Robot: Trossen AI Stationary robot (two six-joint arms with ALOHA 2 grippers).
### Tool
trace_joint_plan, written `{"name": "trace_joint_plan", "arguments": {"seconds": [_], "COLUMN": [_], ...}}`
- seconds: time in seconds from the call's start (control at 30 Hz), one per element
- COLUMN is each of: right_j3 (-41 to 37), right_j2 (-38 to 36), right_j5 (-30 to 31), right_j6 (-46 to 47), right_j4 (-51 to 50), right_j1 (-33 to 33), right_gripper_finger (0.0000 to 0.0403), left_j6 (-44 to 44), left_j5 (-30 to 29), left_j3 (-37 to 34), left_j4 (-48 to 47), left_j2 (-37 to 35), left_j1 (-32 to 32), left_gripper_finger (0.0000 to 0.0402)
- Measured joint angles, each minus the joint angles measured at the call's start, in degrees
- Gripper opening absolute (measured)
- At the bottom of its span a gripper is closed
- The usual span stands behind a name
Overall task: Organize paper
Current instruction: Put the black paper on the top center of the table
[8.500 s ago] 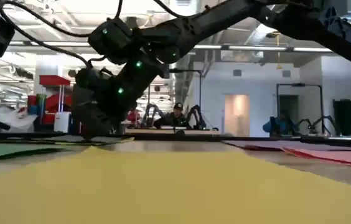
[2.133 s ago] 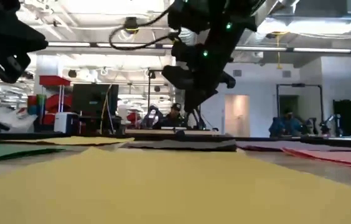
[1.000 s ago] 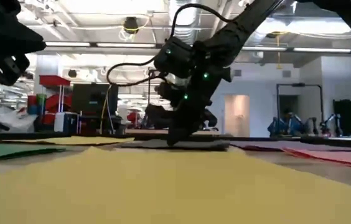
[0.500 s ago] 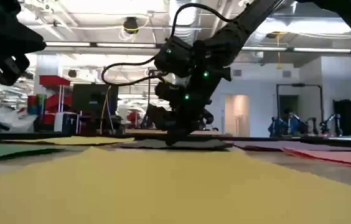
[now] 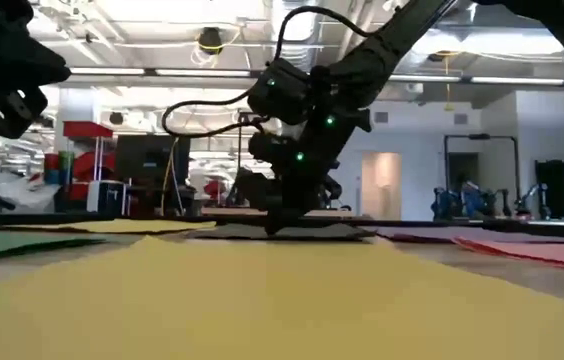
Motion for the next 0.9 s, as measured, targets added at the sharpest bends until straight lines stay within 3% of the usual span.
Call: {"name": "trace_joint_plan", "arguments": {"seconds": [0.9], "right_j3": [3.09], "right_j2": [0.28], "right_j5": [0.77], "right_j6": [-1.64], "right_j4": [2.23], "right_j1": [-0.23], "right_gripper_finger": [0.0], "left_j6": [0.0], "left_j5": [1.09], "left_j3": [0.0], "left_j4": [0.02], "left_j2": [0.0], "left_j1": [0.0], "left_gripper_finger": [0.0036]}}
